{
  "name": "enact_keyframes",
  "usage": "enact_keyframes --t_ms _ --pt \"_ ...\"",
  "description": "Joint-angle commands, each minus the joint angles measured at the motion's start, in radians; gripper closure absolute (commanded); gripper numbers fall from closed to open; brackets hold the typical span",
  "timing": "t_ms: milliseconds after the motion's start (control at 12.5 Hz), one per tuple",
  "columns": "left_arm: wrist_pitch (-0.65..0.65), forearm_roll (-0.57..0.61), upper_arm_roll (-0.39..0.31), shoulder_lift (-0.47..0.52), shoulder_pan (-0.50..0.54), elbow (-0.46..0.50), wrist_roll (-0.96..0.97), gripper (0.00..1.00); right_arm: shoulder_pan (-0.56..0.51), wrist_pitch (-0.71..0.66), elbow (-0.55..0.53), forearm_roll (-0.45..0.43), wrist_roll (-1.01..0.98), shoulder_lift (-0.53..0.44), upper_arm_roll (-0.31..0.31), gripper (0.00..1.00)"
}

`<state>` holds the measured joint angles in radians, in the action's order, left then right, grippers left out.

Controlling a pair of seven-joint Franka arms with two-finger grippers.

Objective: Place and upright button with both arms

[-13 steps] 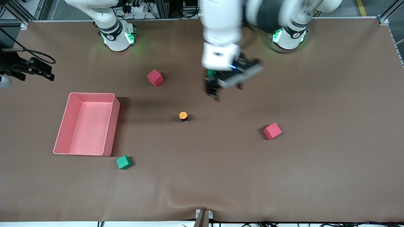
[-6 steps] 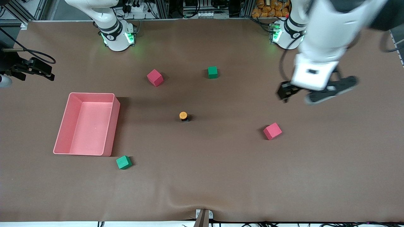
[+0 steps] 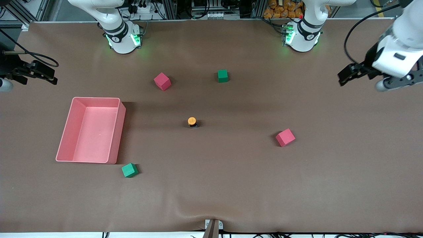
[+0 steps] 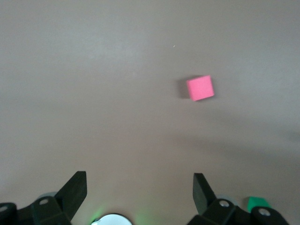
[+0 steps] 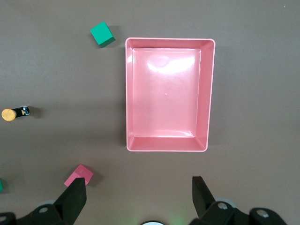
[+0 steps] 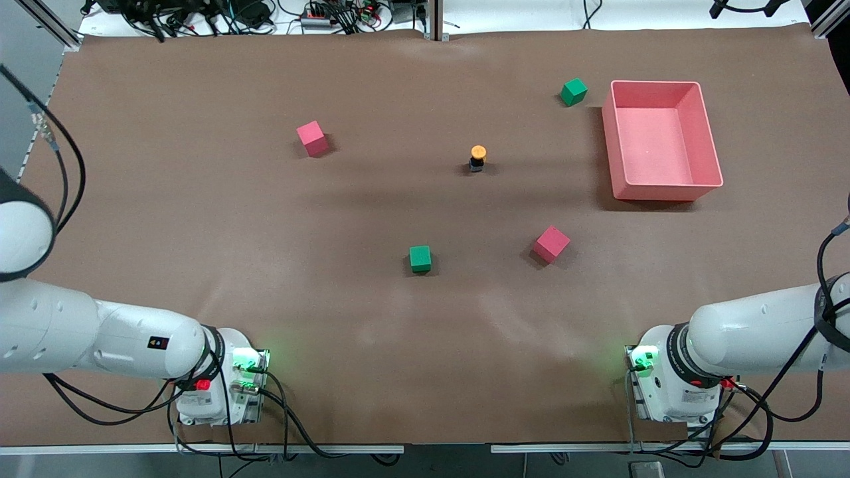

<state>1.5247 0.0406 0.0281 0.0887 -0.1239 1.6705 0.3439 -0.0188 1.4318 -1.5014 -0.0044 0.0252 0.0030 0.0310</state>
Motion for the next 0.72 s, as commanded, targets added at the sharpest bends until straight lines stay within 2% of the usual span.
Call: enact_keyframes --t_ms 0,160,319,638 --pt "0.058 -0.019 0.021 0.127 0.053 0.148 -0.048 0.00 -0.001 -0.011 0.009 0.004 0.012 -0.001 0.003 0.00" --pt "0.083 -0.019 0.021 0.186 0.078 0.204 -0.097 0.00 -0.001 -0.011 0.009 0.004 0.012 -0.001 0.003 0.00" --pt "0.074 -0.021 0.018 0.189 0.089 0.193 -0.187 0.00 -0.001 -0.011 0.009 0.004 0.012 -0.001 0.003 0.00" --pt "0.074 -0.084 0.013 0.180 0.075 0.169 -0.194 0.00 -0.001 -0.011 0.007 0.004 0.012 -0.001 0.003 0.00"
